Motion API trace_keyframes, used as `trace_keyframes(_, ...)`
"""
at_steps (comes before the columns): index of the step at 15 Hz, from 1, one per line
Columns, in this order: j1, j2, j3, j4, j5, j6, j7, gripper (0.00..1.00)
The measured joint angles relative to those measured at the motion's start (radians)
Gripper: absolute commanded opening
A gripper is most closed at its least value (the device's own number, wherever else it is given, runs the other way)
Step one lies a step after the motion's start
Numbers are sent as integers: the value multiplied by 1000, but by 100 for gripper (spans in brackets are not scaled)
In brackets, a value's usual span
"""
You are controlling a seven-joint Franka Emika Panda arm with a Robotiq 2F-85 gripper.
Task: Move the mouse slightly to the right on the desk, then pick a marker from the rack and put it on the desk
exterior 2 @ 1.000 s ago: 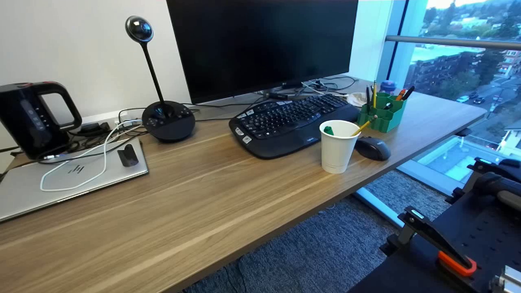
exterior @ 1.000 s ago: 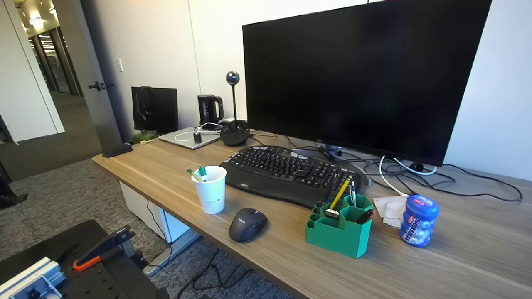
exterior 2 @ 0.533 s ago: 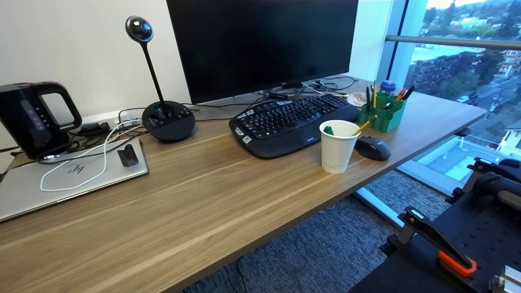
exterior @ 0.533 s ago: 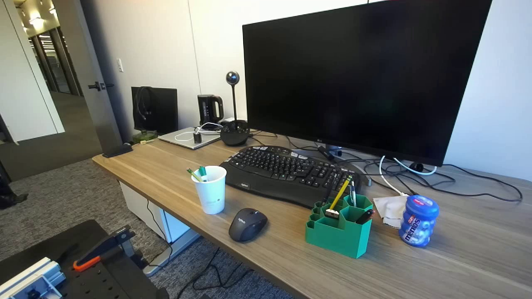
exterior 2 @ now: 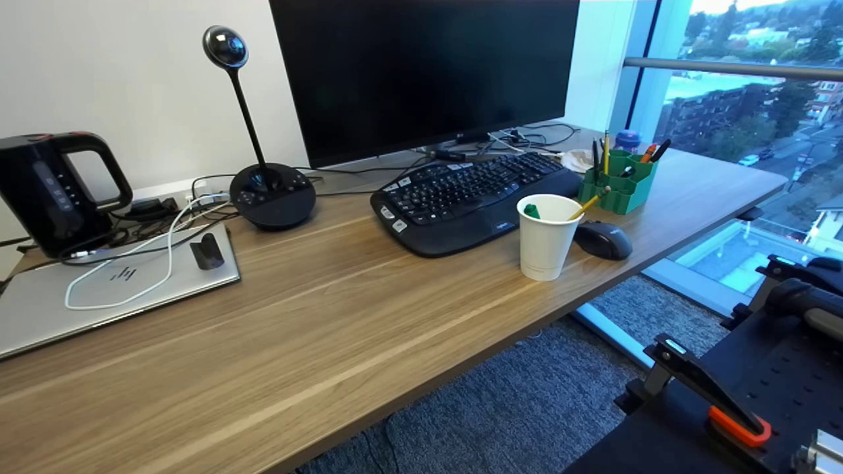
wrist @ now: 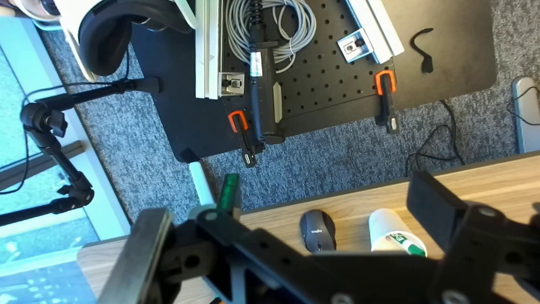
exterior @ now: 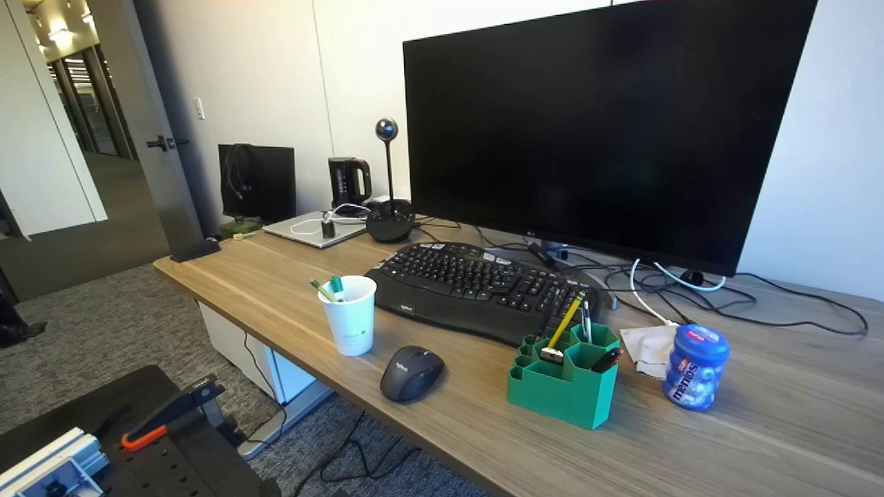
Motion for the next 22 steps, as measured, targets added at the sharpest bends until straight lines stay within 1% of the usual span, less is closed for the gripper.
trace_keyframes(2,-14,24,0,-1,-1,46,35,100)
trace_keyframes(4,-46,67,6,-3,-5,140,103,100)
trace_keyframes(8,-132,177,31,-5,-36,337,266,100)
trace_keyframes(10,-163,222,45,-3,-56,371,340,100)
trace_keyframes(12,-161,256,39,8,-43,340,352,100)
trace_keyframes(15,-115,287,-14,46,51,237,287,100)
trace_keyframes(19,-69,294,-83,90,164,121,154,100)
trace_keyframes(22,-45,294,-119,111,213,44,28,100)
